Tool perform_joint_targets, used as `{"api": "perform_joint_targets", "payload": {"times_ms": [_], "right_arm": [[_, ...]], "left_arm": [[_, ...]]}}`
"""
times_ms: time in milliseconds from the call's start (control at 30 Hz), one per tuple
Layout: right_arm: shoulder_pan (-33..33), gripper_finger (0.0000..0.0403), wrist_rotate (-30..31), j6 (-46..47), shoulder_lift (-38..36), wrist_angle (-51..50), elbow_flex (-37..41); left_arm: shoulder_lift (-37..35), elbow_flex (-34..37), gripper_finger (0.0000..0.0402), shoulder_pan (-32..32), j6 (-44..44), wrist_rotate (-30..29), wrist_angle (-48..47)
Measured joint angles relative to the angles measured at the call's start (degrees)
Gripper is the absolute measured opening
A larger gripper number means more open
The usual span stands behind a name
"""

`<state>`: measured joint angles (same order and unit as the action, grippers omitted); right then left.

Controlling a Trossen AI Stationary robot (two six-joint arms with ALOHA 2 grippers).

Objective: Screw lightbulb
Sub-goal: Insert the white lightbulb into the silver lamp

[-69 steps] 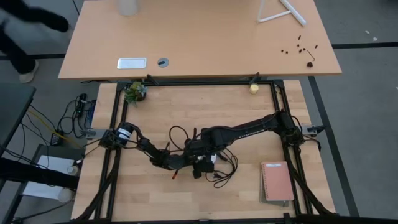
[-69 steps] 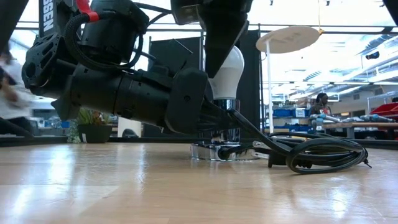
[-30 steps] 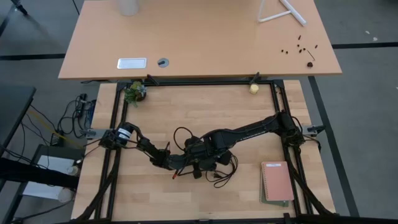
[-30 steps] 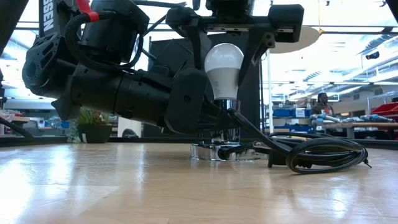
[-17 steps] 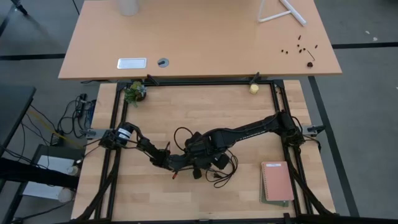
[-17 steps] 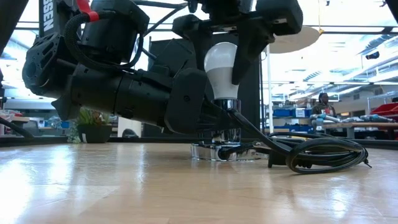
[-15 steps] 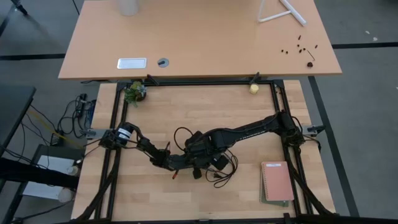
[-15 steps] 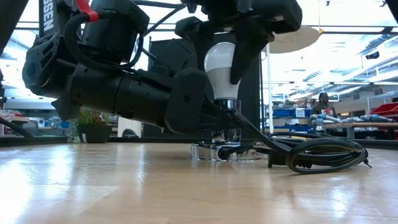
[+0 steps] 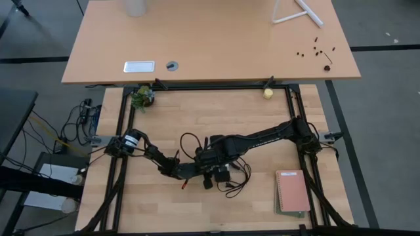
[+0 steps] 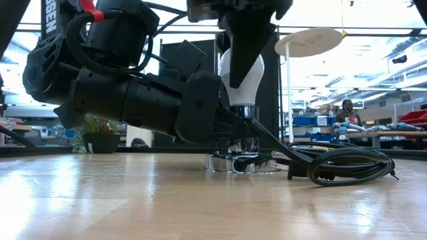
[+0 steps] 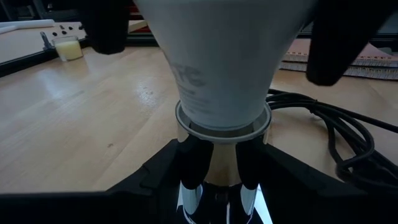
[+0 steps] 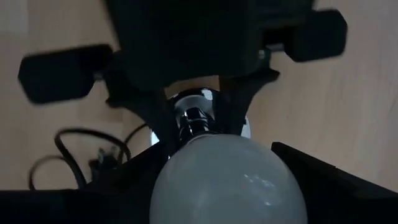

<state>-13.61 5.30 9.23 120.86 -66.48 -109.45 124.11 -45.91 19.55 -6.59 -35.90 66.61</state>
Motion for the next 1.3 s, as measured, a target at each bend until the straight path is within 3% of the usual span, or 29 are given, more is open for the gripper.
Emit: {"api": "perform_joint_targets", "payload": {"times_ms": [367, 500, 700, 933, 1167, 1300], "right_arm": [[0.4, 0.0282, 0.6, 28.9, 0.0, -0.4, 0.1], [0.9, 0.0282, 0.0, 34.3, 0.0, -1.2, 0.1], [1.0, 0.0287, -0.1, 33.4, 0.0, -1.2, 0.1], [1.0, 0.033, -0.9, 27.0, 0.0, -1.0, 0.1], [1.1, 0.0372, -1.6, 15.4, 0.0, -1.3, 0.1], [1.5, 0.0384, -2.7, 2.8, 0.0, -1.2, 0.1]], "left_arm": [[0.0, 0.0, 0.0185, 0.0, -0.2, -0.4, 0.0], [0.0, 0.0, 0.0185, 0.0, -0.4, -0.5, 0.0], [0.0, 0.0, 0.0185, 0.0, -0.3, -0.5, 0.0], [0.0, 0.1, 0.0185, 0.0, -0.2, -0.7, -0.1], [0.0, 0.1, 0.0185, -0.1, -0.2, -1.0, -0.1], [0.0, 0.1, 0.0185, -0.1, -0.2, -0.9, 0.0]]}}
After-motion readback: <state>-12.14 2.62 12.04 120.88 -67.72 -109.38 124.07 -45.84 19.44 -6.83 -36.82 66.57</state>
